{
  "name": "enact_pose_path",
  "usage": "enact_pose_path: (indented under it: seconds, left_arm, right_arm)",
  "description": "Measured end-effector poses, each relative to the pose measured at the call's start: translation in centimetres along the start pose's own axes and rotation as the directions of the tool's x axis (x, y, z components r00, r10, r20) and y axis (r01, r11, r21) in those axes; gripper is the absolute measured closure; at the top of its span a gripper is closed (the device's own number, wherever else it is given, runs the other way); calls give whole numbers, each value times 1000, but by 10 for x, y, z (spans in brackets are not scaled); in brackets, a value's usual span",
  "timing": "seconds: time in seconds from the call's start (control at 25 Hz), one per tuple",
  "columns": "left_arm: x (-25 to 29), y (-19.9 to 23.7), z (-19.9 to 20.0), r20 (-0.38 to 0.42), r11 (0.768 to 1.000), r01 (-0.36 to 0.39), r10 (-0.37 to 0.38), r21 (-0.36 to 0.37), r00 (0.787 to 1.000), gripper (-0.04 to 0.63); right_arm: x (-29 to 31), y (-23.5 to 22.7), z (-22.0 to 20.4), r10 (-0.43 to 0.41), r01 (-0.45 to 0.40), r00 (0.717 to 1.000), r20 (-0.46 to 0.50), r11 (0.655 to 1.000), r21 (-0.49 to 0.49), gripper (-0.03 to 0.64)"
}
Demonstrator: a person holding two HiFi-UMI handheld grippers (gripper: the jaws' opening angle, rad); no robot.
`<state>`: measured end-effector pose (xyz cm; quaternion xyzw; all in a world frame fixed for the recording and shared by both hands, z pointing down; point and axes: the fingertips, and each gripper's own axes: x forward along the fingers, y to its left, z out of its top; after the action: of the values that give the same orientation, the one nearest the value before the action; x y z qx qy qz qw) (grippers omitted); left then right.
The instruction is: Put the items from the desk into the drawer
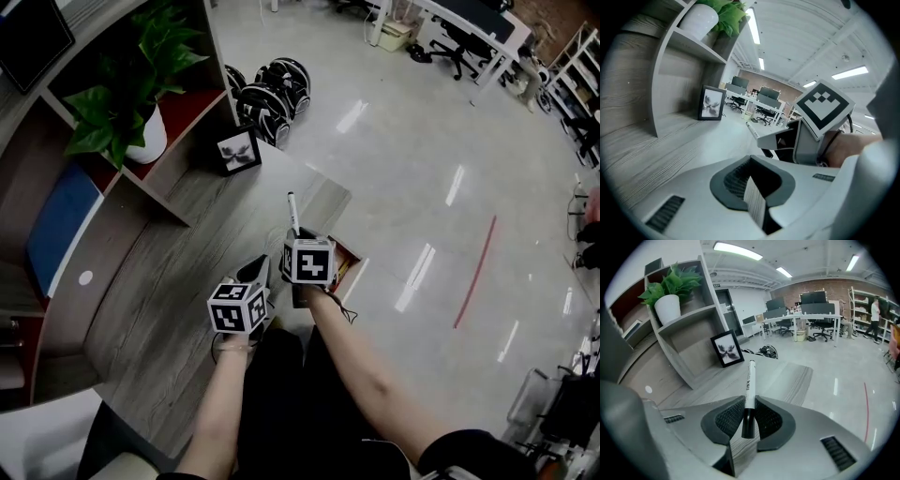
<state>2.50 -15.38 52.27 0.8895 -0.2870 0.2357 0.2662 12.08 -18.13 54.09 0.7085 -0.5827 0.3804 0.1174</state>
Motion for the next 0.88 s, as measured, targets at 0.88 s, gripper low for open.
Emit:
enact_pose_path:
  seconds: [0.88]
  left_arm:
    - [33,-92,-34,-105,986,149,-140,81,985,583]
  right_arm:
    - [-59,-117,-59,-135,131,991,5,972,195,536]
